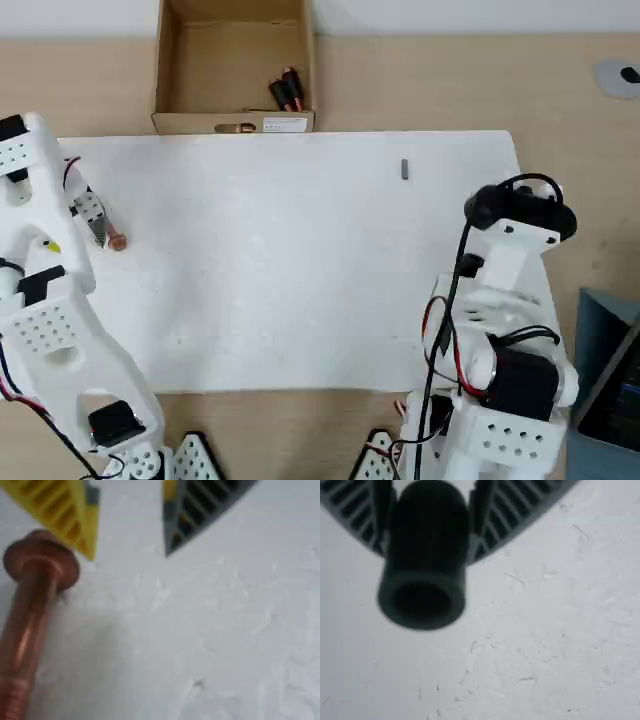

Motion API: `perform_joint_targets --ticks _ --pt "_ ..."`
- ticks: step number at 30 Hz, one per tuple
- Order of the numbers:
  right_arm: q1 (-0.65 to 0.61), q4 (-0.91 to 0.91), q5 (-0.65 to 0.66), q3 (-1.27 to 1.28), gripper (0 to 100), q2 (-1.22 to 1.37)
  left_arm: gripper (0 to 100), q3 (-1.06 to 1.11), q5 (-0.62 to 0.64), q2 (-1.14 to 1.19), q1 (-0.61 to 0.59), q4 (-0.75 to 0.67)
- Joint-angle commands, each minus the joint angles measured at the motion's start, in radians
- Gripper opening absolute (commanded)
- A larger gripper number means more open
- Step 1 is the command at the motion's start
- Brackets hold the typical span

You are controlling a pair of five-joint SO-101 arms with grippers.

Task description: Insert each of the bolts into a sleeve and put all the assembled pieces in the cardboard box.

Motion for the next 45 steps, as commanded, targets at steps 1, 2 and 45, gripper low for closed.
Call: perform_joint_targets --ticks 1,2,45 --pt "0.013 -0.014 0.006 -0.038 0.9 -0.013 10 -0.061 -0.005 -0.016 -0.002 -0.005" --pt "0.013 -0.014 0.006 -0.038 0.9 -0.013 10 -0.069 -0.005 -0.016 -0.002 -0.002" --pt "0.013 -0.014 0.003 -0.038 0.9 -0.013 1 -0.075 0.002 0.211 0.041 -0.075"
